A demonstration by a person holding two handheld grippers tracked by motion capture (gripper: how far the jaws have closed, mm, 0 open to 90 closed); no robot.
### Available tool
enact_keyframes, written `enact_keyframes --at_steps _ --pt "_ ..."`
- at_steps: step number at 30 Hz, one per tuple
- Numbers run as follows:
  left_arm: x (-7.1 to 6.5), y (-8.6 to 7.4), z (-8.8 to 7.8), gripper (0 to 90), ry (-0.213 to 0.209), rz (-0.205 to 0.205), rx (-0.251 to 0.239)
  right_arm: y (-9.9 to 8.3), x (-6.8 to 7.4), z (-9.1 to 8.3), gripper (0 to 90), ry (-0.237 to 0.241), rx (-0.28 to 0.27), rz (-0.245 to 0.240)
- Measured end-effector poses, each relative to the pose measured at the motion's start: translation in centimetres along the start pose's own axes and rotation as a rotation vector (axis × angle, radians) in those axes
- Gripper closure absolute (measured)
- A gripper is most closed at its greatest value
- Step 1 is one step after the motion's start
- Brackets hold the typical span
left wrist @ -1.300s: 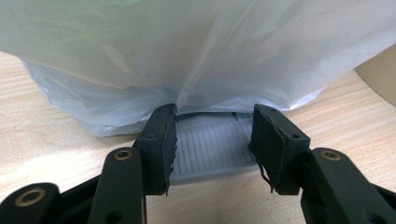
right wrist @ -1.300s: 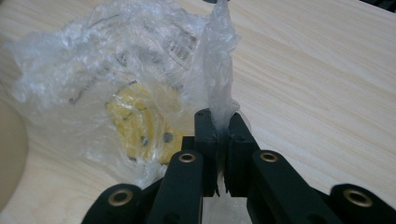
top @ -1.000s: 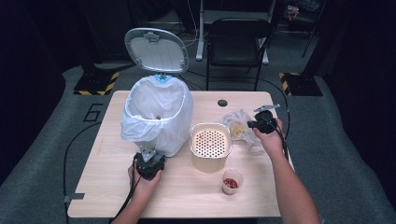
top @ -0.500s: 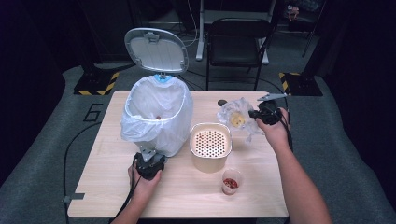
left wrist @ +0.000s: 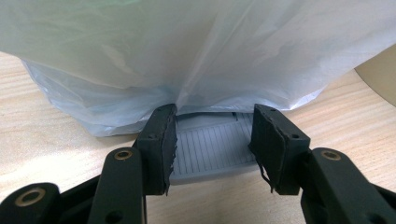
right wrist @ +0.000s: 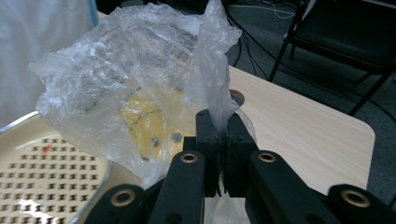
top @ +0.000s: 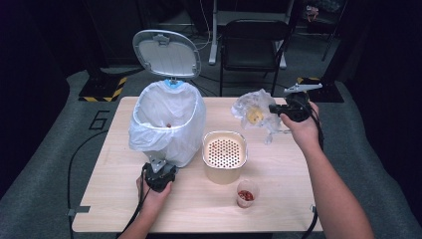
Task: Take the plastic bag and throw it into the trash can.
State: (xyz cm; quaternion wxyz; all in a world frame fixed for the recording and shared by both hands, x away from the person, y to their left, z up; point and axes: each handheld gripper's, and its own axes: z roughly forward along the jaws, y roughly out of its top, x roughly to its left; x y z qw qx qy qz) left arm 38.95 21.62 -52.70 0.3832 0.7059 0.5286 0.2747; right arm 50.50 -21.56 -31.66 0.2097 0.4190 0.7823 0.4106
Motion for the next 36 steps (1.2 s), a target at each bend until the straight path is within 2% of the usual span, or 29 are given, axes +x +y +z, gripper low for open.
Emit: enact_keyframes --at_steps 3,6,8,9,12,17,19,20,24,29,36 --pt "0.0 0.0 0.0 50.3 -0.001 -0.002 -0.002 1.3 0.9 -1.5 87.7 0.034 -0.027 -0.016" --pt "0.0 0.0 0.0 50.4 -0.001 -0.004 -0.005 2.0 1.6 -2.2 87.7 0.057 -0.038 -0.026" --pt "0.0 0.0 0.0 50.4 0.001 0.003 0.002 3.1 2.9 -2.9 87.7 0.103 -0.057 -0.047" --pt "0.1 0.0 -0.1 50.4 0.000 0.012 0.009 3.1 2.9 -2.9 87.7 0.103 -0.057 -0.047" --pt "0.1 0.0 -0.1 50.3 -0.002 0.012 0.011 4.4 4.6 -3.2 87.7 0.152 -0.071 -0.080" --pt "0.1 0.0 0.0 50.3 0.001 0.006 0.001 6.7 7.6 -3.1 87.7 0.217 -0.080 -0.121" --pt "0.0 0.0 0.0 50.4 0.005 0.000 -0.005 7.4 8.5 -3.0 87.7 0.226 -0.080 -0.143" --pt "0.2 0.1 -0.1 50.4 0.017 0.036 0.002 7.8 9.0 -3.0 87.7 0.234 -0.080 -0.148" --pt "0.2 0.1 -0.1 50.4 0.018 0.037 0.002 9.1 10.9 -2.6 87.6 0.265 -0.085 -0.162" --pt "0.2 0.1 0.0 50.4 0.017 0.029 -0.003 10.3 12.6 -1.7 87.6 0.295 -0.089 -0.180" --pt "0.2 0.1 -0.2 50.4 0.012 0.034 0.013 11.8 14.4 -0.5 87.6 0.325 -0.102 -0.171"
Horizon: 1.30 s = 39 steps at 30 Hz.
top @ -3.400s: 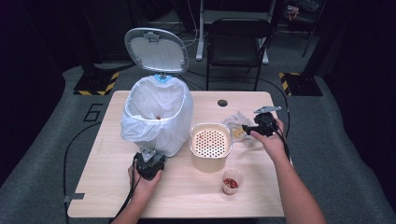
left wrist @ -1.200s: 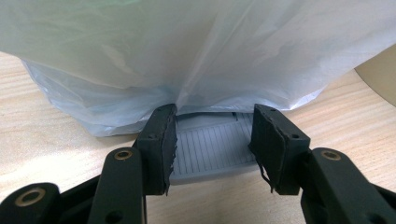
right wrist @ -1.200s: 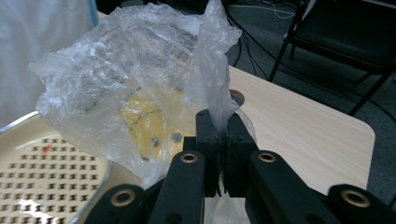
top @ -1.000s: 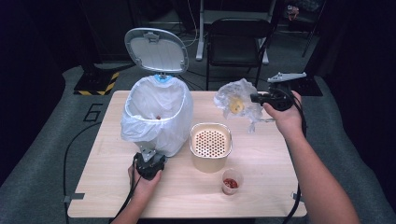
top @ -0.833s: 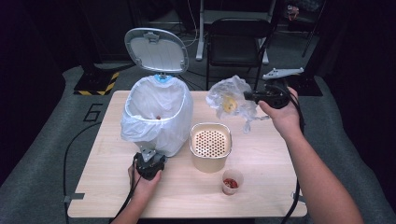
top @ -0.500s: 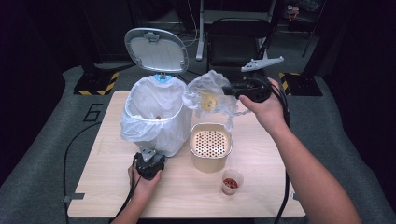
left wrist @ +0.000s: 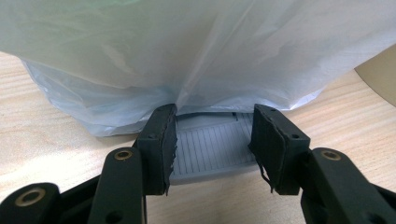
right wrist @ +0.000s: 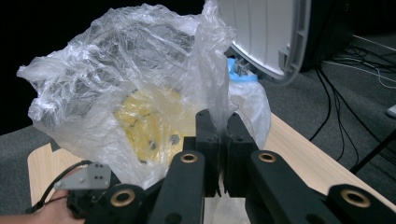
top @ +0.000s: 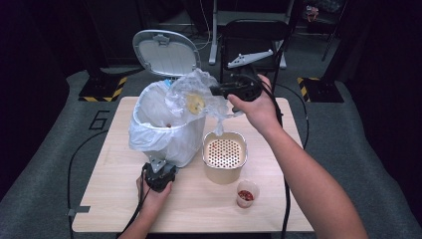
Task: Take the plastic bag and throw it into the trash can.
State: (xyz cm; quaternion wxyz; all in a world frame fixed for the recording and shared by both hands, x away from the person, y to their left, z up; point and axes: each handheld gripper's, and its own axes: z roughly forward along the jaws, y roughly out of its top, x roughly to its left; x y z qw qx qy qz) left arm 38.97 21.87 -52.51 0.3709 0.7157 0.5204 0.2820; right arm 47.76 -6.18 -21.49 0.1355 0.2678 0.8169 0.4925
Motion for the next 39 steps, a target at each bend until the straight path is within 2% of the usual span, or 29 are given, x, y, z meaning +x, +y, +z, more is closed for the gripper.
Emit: enact_keyframes --at_steps 6,15,30,33,39 --pt "0.0 0.0 0.0 50.4 0.000 0.000 0.000 1.5 0.8 1.5 87.6 0.011 -0.006 -0.003" --pt "0.0 0.0 0.0 50.4 0.000 0.003 0.003 2.8 1.7 4.2 87.6 -0.003 0.006 -0.006" --pt "0.0 0.0 0.0 50.4 -0.002 0.000 0.001 3.1 2.0 8.8 87.4 -0.008 0.008 0.028" --pt "0.0 0.0 0.0 50.4 -0.001 0.000 0.001 3.1 2.0 9.4 87.3 -0.013 0.012 0.015" --pt "0.0 0.0 0.0 50.4 0.001 0.001 0.000 3.1 1.9 10.2 87.0 -0.029 0.016 0.023"
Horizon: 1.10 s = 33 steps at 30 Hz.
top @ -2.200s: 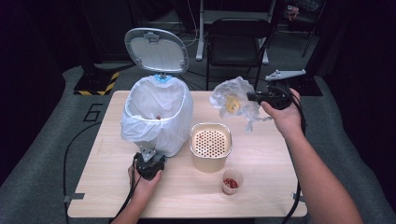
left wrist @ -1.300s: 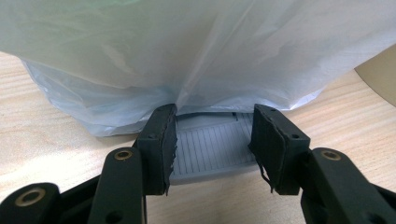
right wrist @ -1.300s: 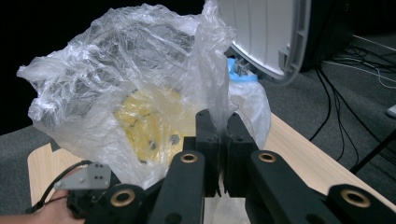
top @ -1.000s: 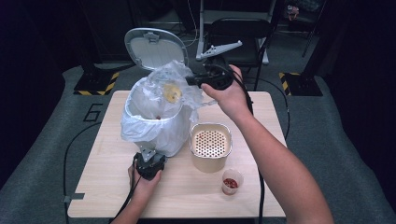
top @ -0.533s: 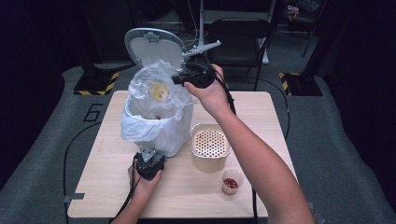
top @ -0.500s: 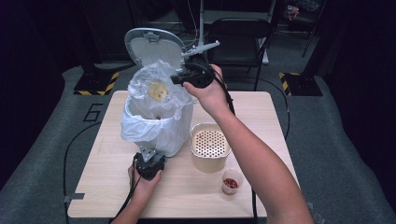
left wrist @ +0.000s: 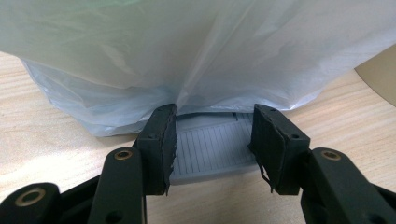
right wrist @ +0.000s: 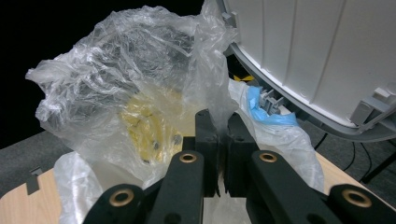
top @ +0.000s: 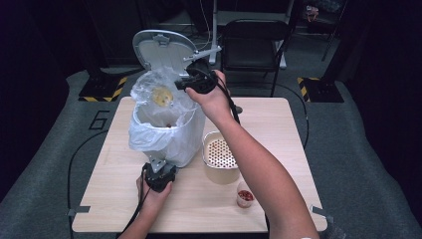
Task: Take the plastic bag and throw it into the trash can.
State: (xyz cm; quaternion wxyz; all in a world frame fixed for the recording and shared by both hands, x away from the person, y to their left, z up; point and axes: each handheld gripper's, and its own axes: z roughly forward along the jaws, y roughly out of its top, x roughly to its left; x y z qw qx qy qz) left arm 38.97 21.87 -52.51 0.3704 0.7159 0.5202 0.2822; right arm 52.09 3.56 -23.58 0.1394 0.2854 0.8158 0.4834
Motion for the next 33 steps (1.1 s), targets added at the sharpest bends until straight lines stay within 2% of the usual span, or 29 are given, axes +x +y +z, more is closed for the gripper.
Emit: enact_keyframes --at_steps 13,14,16,18,20,27,33 --pt "0.0 0.0 0.0 50.4 -0.003 -0.004 -0.001 -0.4 -0.1 1.8 85.8 -0.017 -0.005 -0.006" --pt "0.0 0.0 0.0 50.4 -0.003 -0.003 -0.001 -0.6 -0.1 2.0 84.4 -0.019 -0.001 0.008" --pt "0.0 0.0 0.0 50.4 -0.001 -0.001 -0.001 -0.8 -0.2 2.4 76.6 -0.023 0.003 0.007" --pt "0.0 0.0 0.0 50.4 0.000 -0.001 -0.002 -1.0 -0.2 2.8 61.9 -0.025 0.010 0.024" --pt "0.0 0.0 0.0 50.4 0.001 0.001 -0.001 -1.1 -0.1 2.9 53.1 -0.036 0.006 0.004" --pt "0.0 0.0 0.0 50.4 0.000 -0.001 -0.001 -0.9 0.1 1.6 50.8 -0.036 -0.020 -0.014" --pt "0.0 0.0 0.0 50.4 -0.008 -0.005 0.001 -1.1 0.2 0.5 50.6 -0.041 0.004 -0.033"
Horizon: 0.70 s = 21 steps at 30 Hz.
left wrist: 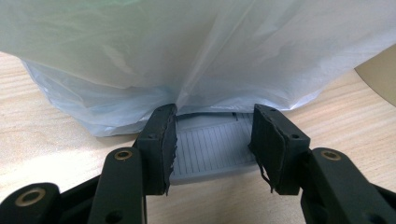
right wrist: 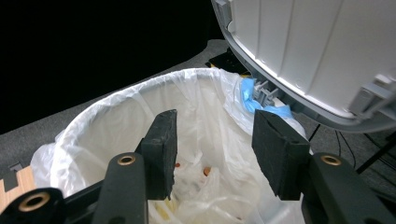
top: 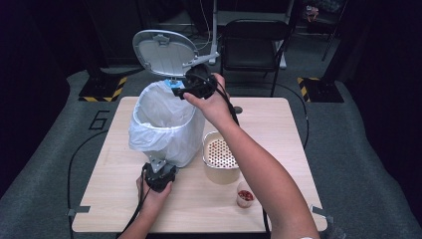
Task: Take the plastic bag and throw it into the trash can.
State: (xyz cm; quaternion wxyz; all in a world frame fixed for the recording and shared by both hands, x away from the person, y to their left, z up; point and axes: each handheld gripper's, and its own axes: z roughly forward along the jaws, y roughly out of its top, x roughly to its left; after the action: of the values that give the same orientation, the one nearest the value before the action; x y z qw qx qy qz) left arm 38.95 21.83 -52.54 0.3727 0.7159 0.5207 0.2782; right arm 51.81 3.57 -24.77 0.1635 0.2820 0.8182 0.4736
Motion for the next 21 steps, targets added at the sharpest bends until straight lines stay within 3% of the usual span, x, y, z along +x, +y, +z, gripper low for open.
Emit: enact_keyframes --at_steps 7,14,19,20,21 --pt "0.0 0.0 0.0 50.4 0.008 0.006 0.000 -0.6 -0.2 -2.7 50.6 -0.017 -0.013 -0.002" --pt "0.0 0.0 0.0 50.4 0.008 0.006 -0.002 -2.3 -1.5 -5.1 50.8 -0.039 -0.012 -0.033" --pt "0.0 0.0 0.1 50.4 0.012 0.002 -0.012 -3.6 -2.6 -6.6 51.1 -0.061 -0.020 -0.009" --pt "-0.2 -0.1 0.2 50.4 -0.009 -0.028 -0.017 -3.9 -2.9 -6.8 51.3 -0.066 -0.025 -0.009" --pt "0.0 0.0 0.1 50.4 0.014 0.003 -0.012 -4.2 -3.1 -7.0 51.3 -0.072 -0.024 0.007"
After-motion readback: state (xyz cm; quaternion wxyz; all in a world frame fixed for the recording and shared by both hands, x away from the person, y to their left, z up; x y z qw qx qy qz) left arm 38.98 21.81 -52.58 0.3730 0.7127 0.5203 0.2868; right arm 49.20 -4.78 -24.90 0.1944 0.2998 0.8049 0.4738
